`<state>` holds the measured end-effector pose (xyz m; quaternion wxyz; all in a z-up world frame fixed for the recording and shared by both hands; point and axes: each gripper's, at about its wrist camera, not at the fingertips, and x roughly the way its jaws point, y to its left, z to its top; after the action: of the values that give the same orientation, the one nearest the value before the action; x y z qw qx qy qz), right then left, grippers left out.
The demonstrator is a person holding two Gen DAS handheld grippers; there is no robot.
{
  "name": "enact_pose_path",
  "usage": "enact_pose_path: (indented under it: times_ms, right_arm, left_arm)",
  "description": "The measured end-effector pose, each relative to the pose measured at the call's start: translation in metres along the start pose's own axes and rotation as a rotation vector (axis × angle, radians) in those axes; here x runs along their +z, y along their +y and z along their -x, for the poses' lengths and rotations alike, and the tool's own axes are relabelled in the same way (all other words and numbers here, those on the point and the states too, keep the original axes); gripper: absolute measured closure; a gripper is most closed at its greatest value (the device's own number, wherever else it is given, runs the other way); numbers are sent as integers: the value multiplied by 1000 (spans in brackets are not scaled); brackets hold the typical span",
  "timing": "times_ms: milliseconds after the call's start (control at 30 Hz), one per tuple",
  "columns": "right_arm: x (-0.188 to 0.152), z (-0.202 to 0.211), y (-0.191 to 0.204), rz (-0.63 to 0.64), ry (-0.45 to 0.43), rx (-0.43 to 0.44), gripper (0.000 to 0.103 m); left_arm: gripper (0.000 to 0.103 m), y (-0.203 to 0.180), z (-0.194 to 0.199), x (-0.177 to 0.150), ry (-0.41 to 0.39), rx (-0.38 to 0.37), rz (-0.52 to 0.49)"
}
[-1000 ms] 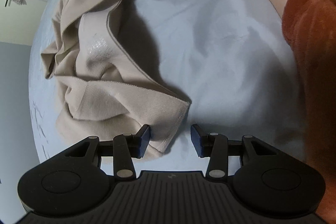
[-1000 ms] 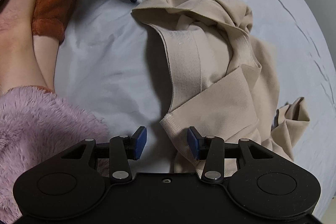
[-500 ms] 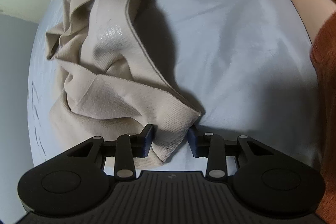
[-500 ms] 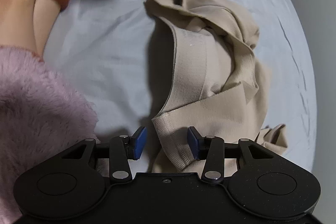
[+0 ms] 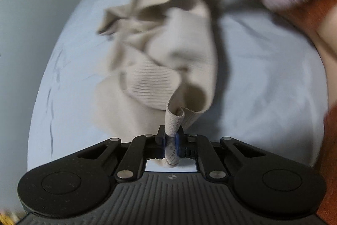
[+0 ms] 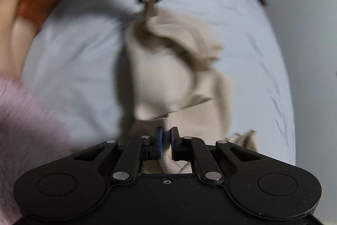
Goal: Fold clothes
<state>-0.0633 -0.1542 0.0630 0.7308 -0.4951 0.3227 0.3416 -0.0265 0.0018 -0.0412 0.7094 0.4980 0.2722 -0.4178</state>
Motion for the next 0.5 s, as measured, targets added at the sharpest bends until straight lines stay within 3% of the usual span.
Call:
enact_pose_path:
  times_ms: [100,233,500]
  right_arm:
    - [-3,-5,-31,-130,3,-36,98]
    - [-7,-21,-67,-272,10,-19,98]
    - [-16,-44,-90,-357,-22,123,96]
  left_arm:
    - [95,21,-1,19,-12,39,76]
    - [95,53,-12,34,1,77,169]
    - [88,62,-35,37,22,0,194]
